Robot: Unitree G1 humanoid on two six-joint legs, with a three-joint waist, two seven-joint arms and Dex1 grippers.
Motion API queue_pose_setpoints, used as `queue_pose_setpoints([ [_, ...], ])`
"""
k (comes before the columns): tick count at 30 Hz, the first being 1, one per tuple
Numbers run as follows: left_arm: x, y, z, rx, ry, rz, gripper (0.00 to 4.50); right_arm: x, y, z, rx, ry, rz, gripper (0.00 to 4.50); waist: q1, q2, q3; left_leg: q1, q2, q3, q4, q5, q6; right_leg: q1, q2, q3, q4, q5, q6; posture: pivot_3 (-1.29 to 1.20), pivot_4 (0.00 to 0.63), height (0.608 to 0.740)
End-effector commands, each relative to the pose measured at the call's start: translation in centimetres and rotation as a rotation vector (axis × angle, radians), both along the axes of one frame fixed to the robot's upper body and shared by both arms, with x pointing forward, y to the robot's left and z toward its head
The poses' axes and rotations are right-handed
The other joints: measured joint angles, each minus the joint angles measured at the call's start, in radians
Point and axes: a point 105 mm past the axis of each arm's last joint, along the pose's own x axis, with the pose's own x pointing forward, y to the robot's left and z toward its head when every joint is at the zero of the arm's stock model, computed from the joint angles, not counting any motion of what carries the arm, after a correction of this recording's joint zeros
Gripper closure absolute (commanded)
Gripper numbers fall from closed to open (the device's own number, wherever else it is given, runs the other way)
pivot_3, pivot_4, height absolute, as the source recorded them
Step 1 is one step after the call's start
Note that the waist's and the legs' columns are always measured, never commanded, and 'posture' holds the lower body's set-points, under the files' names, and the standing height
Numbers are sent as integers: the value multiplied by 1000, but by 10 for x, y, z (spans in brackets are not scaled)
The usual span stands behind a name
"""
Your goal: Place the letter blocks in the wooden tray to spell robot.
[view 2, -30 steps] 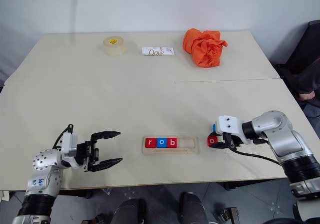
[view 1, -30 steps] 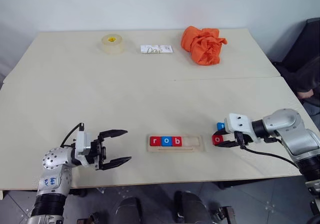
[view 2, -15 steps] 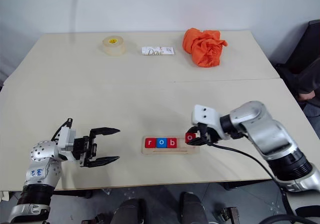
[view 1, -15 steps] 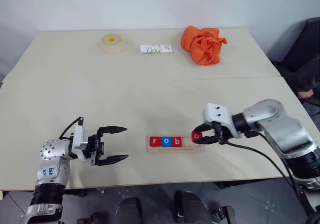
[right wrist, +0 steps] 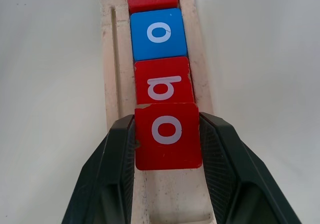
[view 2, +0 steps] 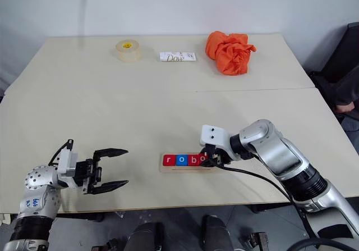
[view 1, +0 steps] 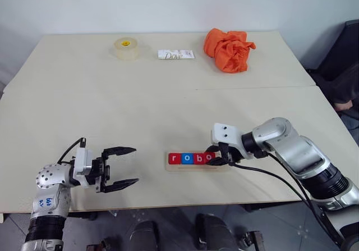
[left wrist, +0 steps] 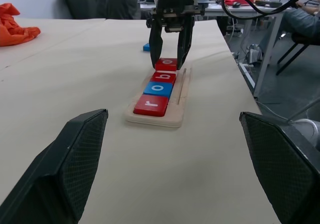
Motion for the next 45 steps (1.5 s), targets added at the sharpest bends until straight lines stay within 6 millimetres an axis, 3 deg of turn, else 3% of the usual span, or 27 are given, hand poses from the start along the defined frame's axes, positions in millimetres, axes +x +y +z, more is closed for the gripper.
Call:
queue_pose_setpoints([
  [1, -2, 2, 9, -10, -42, 8, 0, 1, 1, 5, -14, -29, 31, 3058, 0, 0, 0, 0, 0, 0, 0, 0, 0, 0, 0, 0, 0, 0, 0, 0, 150, 740],
  [14, 1, 1, 9, -16, -46, 22, 0, 2, 1, 0, -34, -32, 34, 3058, 0, 0, 0, 0, 0, 0, 0, 0, 0, 0, 0, 0, 0, 0, 0, 0, 150, 740],
  [26, 5, 1, 9, -16, -48, 23, 0, -1, 1, 15, 17, -44, 19, 3058, 0, 0, 0, 0, 0, 0, 0, 0, 0, 0, 0, 0, 0, 0, 0, 0, 150, 740],
  [32, 7, 0, 10, -17, -50, 19, 0, -1, -7, 12, 7, -41, -10, 3058, 0, 0, 0, 0, 0, 0, 0, 0, 0, 0, 0, 0, 0, 0, 0, 0, 150, 740],
  [45, 8, -1, 10, -15, -53, 17, 0, 0, 2, 4, 17, -28, -4, 3058, 0, 0, 0, 0, 0, 0, 0, 0, 0, 0, 0, 0, 0, 0, 0, 0, 150, 740],
])
